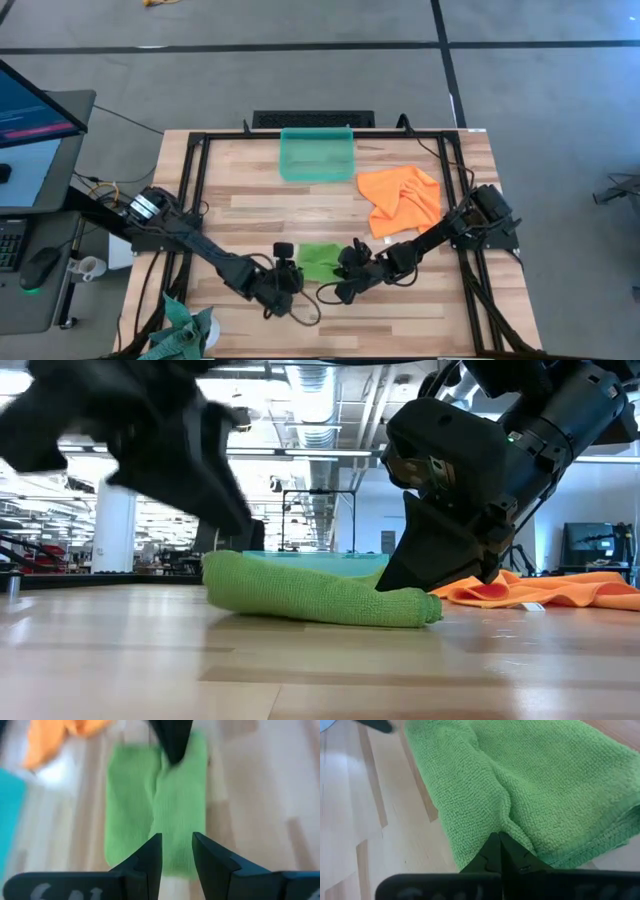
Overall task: Roll microfiber towels into tight, uniform cylinder then place into a basket
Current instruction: Roll the green towel
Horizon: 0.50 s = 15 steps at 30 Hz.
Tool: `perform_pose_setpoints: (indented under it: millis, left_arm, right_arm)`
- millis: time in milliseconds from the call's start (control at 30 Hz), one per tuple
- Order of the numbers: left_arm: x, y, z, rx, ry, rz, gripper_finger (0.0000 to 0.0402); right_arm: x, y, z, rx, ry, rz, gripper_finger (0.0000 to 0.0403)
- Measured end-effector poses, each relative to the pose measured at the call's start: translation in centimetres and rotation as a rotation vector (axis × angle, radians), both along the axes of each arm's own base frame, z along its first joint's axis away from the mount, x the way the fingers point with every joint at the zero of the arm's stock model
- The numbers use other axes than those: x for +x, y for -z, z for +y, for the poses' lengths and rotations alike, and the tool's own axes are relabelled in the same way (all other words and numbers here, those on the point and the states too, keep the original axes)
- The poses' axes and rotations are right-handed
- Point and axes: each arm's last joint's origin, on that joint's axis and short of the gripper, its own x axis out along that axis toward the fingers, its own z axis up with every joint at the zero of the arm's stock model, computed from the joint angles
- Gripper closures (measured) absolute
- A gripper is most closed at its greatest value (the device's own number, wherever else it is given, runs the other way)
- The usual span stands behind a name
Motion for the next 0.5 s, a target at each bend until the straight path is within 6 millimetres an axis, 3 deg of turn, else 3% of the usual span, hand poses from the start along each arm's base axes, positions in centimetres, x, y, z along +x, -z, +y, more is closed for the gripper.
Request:
perform_pose_setpoints:
  millis: [133,233,500]
  left_arm:
    - [0.0,-0.6,-1.4,0.034,0.066,-0.097,0.0301]
    - [0.6,0.1,-1.8,0.015,0.122,-0.153,0.0301]
    - [3.2,3.7,1.0,0.035,0.031,-0.134,0.0301]
  right_arm:
    - [0.0,0.0,0.0,0.01,0.01,0.0,0.0393]
    - [0.0,0.0,0.0,0.011,0.011,0.001,0.0393]
    - [0.0,0.1,0.0,0.011,0.01,0.002,0.0392]
